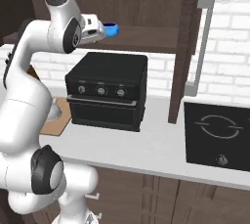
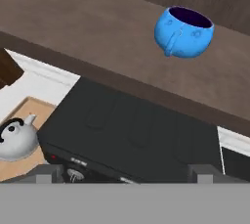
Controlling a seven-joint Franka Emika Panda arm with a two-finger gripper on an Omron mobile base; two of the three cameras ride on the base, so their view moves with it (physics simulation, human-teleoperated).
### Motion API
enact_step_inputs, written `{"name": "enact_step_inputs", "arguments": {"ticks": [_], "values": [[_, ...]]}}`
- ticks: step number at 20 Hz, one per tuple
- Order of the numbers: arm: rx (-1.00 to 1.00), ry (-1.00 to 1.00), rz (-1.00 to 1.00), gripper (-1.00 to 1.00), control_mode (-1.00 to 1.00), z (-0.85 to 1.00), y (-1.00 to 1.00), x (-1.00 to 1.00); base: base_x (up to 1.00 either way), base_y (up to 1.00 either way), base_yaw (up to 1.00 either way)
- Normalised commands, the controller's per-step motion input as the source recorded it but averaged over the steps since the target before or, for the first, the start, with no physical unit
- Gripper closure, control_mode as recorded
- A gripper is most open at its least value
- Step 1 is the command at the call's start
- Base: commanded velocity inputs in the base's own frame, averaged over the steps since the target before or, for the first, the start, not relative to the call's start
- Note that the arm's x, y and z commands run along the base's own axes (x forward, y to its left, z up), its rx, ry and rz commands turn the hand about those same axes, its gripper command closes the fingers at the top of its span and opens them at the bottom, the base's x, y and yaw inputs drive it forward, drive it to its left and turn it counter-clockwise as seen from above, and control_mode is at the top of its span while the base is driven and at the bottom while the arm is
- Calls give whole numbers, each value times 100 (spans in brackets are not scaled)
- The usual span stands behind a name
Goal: Pick the kettle from the counter and place it on the tray. Then pick the mug from the cabinet and place it on the tray. Then close the cabinet doors.
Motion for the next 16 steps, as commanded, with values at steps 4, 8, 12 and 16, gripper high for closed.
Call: {"name": "enact_step_inputs", "arguments": {"ticks": [4,8,12,16], "values": [[23,-5,-21,-100,-100,12,-15,39,0,0,0],[0,0,-2,-100,-100,0,4,6,0,0,0],[1,-2,-5,-100,-100,0,0,38,0,0,0],[4,-6,-14,-100,-100,6,-2,68,0,0,0]]}}
